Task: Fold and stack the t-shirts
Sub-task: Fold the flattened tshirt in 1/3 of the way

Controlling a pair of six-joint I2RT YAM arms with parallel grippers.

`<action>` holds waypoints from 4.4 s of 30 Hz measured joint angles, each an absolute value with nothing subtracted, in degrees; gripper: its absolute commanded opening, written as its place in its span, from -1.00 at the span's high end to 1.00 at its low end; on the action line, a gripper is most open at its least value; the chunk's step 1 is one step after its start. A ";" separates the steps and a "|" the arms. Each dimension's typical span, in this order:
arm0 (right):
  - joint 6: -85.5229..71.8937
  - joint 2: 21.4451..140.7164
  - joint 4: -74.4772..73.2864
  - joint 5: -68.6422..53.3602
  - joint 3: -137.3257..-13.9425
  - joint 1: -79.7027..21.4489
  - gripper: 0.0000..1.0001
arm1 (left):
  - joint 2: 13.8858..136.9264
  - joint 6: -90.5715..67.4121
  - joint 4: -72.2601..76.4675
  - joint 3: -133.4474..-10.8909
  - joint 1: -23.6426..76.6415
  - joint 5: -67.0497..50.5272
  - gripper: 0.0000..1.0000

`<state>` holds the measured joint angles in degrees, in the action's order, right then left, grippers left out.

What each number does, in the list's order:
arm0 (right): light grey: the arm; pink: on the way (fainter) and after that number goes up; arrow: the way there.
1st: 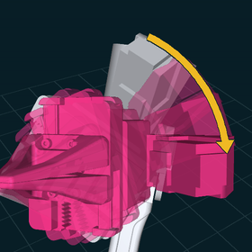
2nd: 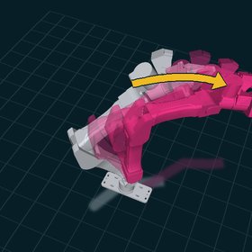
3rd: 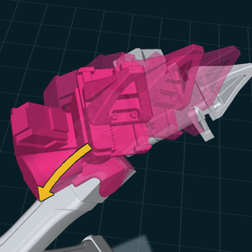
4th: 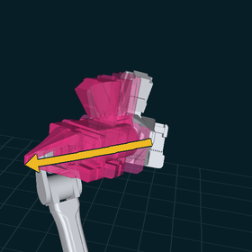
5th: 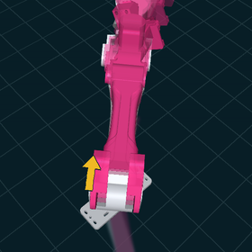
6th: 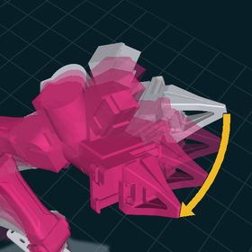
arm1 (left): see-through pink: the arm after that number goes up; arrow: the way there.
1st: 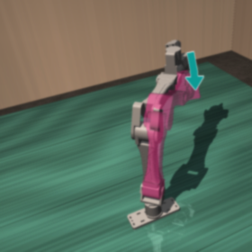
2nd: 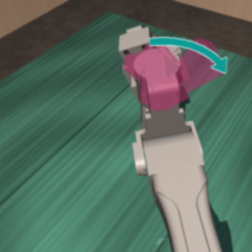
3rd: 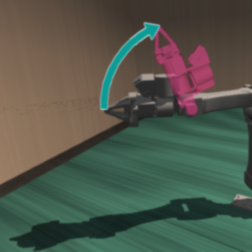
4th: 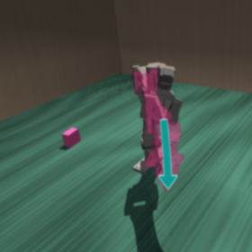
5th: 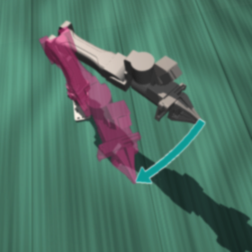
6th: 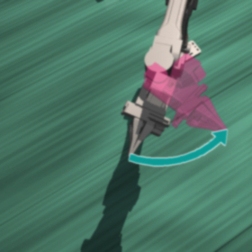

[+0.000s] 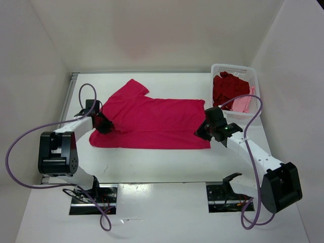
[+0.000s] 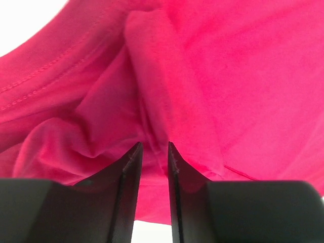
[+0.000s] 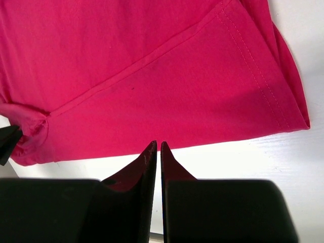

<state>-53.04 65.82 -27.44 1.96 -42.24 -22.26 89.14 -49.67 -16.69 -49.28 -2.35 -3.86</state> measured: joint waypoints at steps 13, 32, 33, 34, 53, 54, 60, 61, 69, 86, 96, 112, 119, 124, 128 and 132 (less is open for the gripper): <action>-52.80 65.82 -26.11 0.23 -42.24 -22.28 0.75 | 91.11 -49.89 -14.50 -48.36 -0.62 -4.38 0.19; -52.38 66.00 -25.28 -1.13 -42.24 -22.37 0.75 | 93.62 -51.53 -12.58 -55.27 5.65 -6.04 0.55; -52.38 66.02 -25.28 -1.13 -42.24 -22.37 0.75 | 94.15 -51.66 -12.14 -55.92 6.09 -6.07 0.55; -52.38 66.02 -25.28 -1.13 -42.24 -22.37 0.75 | 94.80 -51.99 -11.88 -56.58 6.70 -6.07 0.55; -52.38 66.11 -24.99 -1.43 -42.24 -22.76 0.73 | 100.14 -53.89 -11.60 -66.48 9.37 -6.70 -0.38; -52.38 66.24 -24.95 -1.54 -42.24 -23.14 0.73 | 99.94 -53.60 -11.35 -67.00 9.58 -6.59 -0.24; -52.36 66.65 -24.91 -1.80 -42.24 -23.94 0.73 | 92.84 -50.33 -12.80 -63.59 9.91 -2.00 0.86; -52.36 66.65 -24.91 -1.80 -42.24 -24.01 0.73 | 91.05 -49.76 -13.19 -62.63 9.91 -1.43 0.92; -52.36 66.67 -24.88 -1.83 -42.24 -24.01 0.73 | 89.82 -47.75 -15.53 -57.56 9.89 1.78 1.00; -52.36 66.70 -24.99 -1.96 -42.24 -24.03 0.73 | 100.12 -46.63 -15.16 -60.84 10.90 -0.43 0.95; -52.36 68.51 -24.58 -2.37 -42.26 -24.03 0.73 | 100.12 -46.92 -13.30 -62.57 15.88 -3.09 0.70; -54.85 90.56 -14.66 -2.70 -47.90 -36.40 0.78 | 85.69 -48.49 -13.67 -43.24 12.67 -5.30 0.62; -55.27 95.85 -10.41 -2.33 -49.60 -37.80 0.78 | 87.24 -49.87 -12.45 -42.09 12.56 -5.41 0.62; -56.71 95.35 -7.18 -2.09 -46.57 -38.04 0.78 | 88.09 -51.13 -9.91 -41.15 12.05 -7.99 0.59; -58.85 91.96 -3.86 -1.91 -41.63 -38.04 0.78 | 85.21 -51.57 -8.62 -37.45 11.94 -10.22 0.57; -60.38 86.94 -4.69 -1.72 -36.75 -38.28 0.78 | 77.34 -52.90 -12.47 -31.44 12.47 -12.05 0.52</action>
